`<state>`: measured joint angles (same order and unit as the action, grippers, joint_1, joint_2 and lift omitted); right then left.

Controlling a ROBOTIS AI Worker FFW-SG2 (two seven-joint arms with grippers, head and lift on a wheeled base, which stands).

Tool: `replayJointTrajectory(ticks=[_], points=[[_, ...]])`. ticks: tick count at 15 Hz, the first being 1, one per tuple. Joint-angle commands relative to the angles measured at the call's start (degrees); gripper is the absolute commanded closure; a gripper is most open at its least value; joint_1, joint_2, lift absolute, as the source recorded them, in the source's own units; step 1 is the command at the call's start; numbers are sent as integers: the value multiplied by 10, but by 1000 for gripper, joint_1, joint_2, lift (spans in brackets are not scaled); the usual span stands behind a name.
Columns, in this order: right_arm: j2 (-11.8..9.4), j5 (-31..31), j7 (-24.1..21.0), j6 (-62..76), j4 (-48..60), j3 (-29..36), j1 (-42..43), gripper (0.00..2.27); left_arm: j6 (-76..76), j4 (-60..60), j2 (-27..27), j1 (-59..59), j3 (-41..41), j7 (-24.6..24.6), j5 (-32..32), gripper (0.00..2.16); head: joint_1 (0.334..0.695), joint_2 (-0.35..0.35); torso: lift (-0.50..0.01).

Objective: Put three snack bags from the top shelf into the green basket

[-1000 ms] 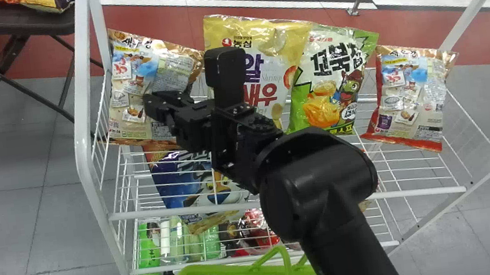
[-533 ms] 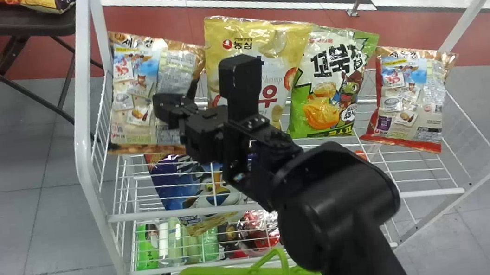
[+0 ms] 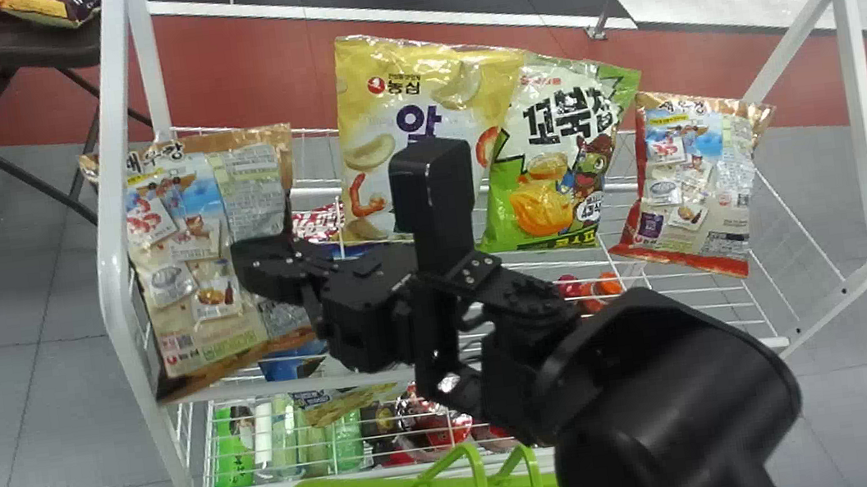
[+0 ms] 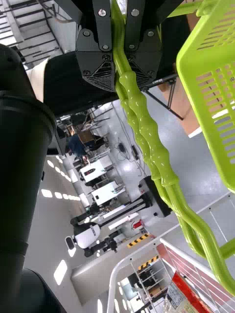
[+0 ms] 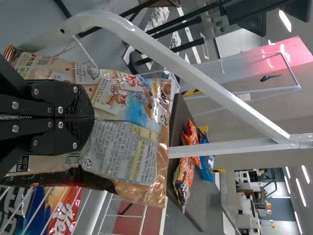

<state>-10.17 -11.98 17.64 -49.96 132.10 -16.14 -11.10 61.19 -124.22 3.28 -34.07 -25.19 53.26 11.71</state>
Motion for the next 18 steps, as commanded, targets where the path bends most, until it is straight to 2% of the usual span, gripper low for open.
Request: replayJointTrajectory(ticks=[1, 3, 5, 7, 9, 10, 11, 12, 13, 14, 16, 17, 18], points=[[-20, 1, 4, -64, 81, 24, -39, 2233, -9, -1, 1, -4, 1, 1, 1, 2017, 695, -314, -47], [-47, 0, 2, -122, 171, 73, -80, 2236, -15, -1, 1, -6, 2, 2, 1, 2017, 695, -346, -47], [-75, -13, -2, -179, 248, 153, -125, 2236, -22, -1, 1, -7, 5, 4, 2, 2017, 695, -350, -47], [-86, -76, -2, -215, 287, 258, -162, 2236, -23, 1, 1, -7, 7, 5, 4, 2017, 695, -350, -47], [-91, -178, -1, -251, 306, 385, -176, 2236, -45, 2, -1, -13, 8, 5, 5, 2017, 695, -350, -47], [-74, -238, 19, -261, 310, 470, -184, 2236, -62, 1, -3, -21, 12, 2, 5, 2017, 695, -350, -47], [-32, -281, 64, -226, 312, 554, -198, 2236, -62, 0, -5, -21, 14, 0, 4, 2017, 695, -350, -47], [-17, -343, 102, -238, 309, 656, -205, 2236, -62, -1, -6, -24, 17, -5, 4, 2017, 695, -350, -47], [-15, -406, 124, -286, 290, 738, -205, 2236, -62, -2, -6, -27, 27, -4, 5, 2017, 695, -350, -47], [-9, -433, 149, -319, 280, 786, -205, 2236, -60, -8, -6, -29, 37, 0, 13, 2017, 695, -350, -47], [1, -452, 225, -401, 256, 870, -205, 2236, -43, -22, -8, -29, 50, 3, 25, 2017, 695, -350, -47], [1, -450, 267, -401, 241, 896, -207, 2236, -23, -26, -9, -26, 51, -1, 25, 2017, 695, -350, -47], [1, -443, 285, -401, 231, 905, -221, 2236, -8, -30, -9, -23, 52, -3, 25, 2017, 695, -350, -47]])
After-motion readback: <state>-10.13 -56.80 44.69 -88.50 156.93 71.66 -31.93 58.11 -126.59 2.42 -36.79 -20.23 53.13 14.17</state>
